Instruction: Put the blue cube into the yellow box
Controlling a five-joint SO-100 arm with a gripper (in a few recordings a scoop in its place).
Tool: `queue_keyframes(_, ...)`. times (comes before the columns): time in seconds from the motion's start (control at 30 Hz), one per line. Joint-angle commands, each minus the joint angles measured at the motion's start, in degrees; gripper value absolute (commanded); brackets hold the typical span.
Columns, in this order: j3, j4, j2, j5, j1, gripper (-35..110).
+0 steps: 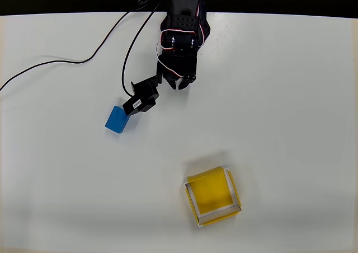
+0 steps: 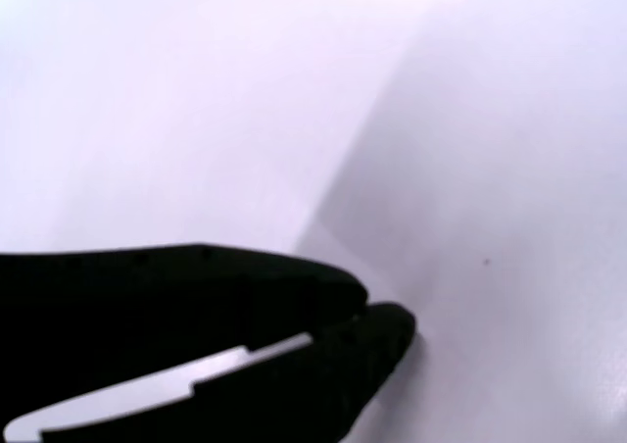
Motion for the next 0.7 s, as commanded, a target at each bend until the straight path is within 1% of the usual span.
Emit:
queue_keyframes(0.0, 1.49, 0.44, 1.58, 3.78, -0.88, 0)
queue_keyframes(0.13, 1.49, 0.35, 1.58, 3.08, -0.35, 1)
queue_keyframes(0.23, 1.32, -3.78, -0.26, 2.11, 1.41, 4)
queue_keyframes(0.43, 0.44, -5.27, -0.09, -3.25, 3.96, 5)
queue_keyframes(0.47, -1.05, -7.47, -1.49, -2.64, 4.92, 9)
queue_keyframes(0.57, -8.35, -14.06, -8.79, 2.37, 8.79, 24)
queue_keyframes(0.6, -11.6, -15.03, -11.34, 4.13, 10.02, 30)
queue_keyframes(0.67, -18.72, -15.47, -17.14, 5.01, 12.22, 37)
